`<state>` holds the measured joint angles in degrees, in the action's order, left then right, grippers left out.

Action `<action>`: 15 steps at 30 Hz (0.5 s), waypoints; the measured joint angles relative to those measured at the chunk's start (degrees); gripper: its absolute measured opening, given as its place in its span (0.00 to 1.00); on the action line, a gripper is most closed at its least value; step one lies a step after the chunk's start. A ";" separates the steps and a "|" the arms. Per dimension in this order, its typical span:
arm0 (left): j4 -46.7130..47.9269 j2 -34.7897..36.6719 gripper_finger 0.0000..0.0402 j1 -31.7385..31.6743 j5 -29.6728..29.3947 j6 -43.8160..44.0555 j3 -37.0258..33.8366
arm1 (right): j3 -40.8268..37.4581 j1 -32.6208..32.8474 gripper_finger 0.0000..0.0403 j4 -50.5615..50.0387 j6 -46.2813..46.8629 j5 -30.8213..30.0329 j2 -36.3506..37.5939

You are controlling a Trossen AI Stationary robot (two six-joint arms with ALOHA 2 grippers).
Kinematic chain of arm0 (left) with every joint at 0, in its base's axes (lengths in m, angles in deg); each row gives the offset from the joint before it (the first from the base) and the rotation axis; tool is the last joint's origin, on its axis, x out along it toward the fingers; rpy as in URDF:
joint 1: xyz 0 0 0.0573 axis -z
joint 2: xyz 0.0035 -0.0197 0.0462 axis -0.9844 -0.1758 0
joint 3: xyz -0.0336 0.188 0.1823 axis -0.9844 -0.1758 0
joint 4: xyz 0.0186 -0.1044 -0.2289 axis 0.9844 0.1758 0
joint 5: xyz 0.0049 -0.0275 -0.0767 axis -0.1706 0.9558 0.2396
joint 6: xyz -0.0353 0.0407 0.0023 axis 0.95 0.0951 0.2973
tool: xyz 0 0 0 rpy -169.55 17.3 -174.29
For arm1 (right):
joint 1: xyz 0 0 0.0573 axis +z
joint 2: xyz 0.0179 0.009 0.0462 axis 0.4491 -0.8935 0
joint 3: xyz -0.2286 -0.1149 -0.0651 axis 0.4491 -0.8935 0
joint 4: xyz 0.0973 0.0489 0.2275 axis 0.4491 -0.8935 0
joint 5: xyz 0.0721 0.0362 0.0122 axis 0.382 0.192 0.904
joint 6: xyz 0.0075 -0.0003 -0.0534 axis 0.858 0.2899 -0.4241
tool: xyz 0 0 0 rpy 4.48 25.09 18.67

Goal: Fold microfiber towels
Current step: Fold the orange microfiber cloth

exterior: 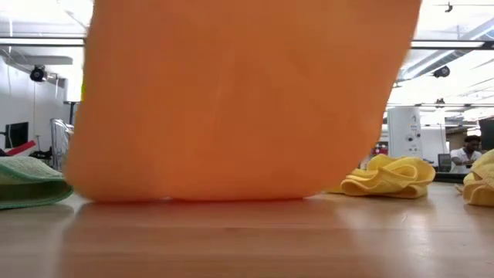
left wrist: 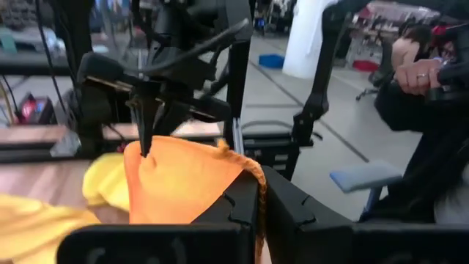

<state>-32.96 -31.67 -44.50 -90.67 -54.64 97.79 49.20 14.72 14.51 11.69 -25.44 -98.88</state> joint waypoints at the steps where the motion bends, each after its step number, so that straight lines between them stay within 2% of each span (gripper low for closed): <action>1: 0.02 0.94 0.00 0.00 0.00 -0.42 0.00 | 1.91 -0.04 0.02 -1.23 -1.09 -0.95 0.22; 8: -0.05 5.13 0.00 0.02 0.00 -0.86 -0.04 | 14.49 -0.17 0.02 -2.45 -9.49 -7.95 2.88; 11: -0.05 5.79 0.00 -0.02 -0.27 -2.98 -0.07 | 19.54 -0.47 0.02 -1.69 -13.13 -9.19 3.61; 13: -0.07 5.83 0.00 -0.02 -2.75 -5.89 -0.07 | 22.56 -0.75 0.02 -0.45 -15.33 -9.13 3.93; 15: -0.15 5.83 0.00 0.00 -9.15 -7.86 -0.11 | 25.32 -1.02 0.02 -1.08 -16.85 -9.07 3.89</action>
<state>-33.11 -25.83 -44.50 -99.81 -62.50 97.68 74.52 13.70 13.43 -5.16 -34.51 -94.98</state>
